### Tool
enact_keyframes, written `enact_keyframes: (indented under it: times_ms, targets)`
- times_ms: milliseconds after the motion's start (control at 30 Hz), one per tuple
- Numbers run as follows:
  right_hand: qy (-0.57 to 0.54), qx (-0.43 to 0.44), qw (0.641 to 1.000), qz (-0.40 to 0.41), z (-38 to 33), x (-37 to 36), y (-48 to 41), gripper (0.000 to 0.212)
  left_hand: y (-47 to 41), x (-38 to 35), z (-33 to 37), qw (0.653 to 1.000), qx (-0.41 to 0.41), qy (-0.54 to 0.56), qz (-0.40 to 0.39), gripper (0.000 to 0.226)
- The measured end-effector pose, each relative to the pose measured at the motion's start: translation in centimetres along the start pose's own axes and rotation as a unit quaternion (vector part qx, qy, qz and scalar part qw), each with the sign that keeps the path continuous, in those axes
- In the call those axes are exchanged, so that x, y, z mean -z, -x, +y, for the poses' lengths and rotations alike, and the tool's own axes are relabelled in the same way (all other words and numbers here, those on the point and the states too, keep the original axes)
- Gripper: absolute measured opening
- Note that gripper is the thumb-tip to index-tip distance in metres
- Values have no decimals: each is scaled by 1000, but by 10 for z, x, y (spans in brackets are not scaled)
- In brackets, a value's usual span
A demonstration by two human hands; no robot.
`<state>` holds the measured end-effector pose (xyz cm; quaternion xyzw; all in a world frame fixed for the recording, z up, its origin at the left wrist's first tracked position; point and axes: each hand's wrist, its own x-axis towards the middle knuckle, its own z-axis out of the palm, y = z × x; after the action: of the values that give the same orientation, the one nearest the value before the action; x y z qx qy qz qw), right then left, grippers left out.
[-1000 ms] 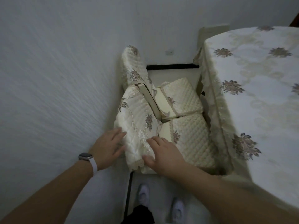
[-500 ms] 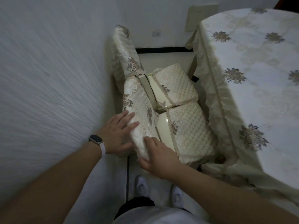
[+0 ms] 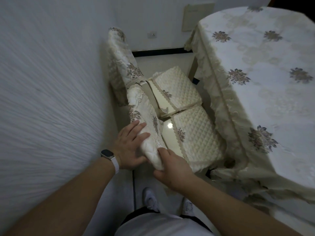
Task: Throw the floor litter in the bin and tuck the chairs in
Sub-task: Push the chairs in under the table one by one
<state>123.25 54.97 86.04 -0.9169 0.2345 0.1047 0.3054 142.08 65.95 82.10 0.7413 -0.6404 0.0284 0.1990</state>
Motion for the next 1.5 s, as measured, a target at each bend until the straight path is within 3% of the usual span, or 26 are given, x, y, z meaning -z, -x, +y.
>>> enact_keyframes:
  times_ms: [233, 467, 667, 1000, 1233, 1400, 1500]
  targets:
    - [14, -38, 998, 45, 38, 36, 25, 54, -51, -2, 23, 997, -65, 37, 36, 69]
    - [5, -83, 992, 91, 63, 75, 35, 57, -122, -1, 12, 990, -138, 5, -12, 62]
    - [-3, -99, 985, 143, 74, 101, 43, 52, -156, -9, 27, 983, -169, 41, 56, 56]
    - [-35, -131, 964, 229, 112, 154, 33, 55, -234, -15, 57, 974, -190, 73, 100, 59]
    - [54, -144, 939, 308, 121, 188, 14, 48, -285, -12, 87, 975, -180, 101, 77, 55]
    - [99, -171, 902, 384, 150, 204, 7, 47, -332, -13, 92, 968, -228, 91, 44, 53]
    - [145, -183, 878, 418, 160, 210, 1, 43, -361, -17, 81, 953, -287, 67, 71, 52]
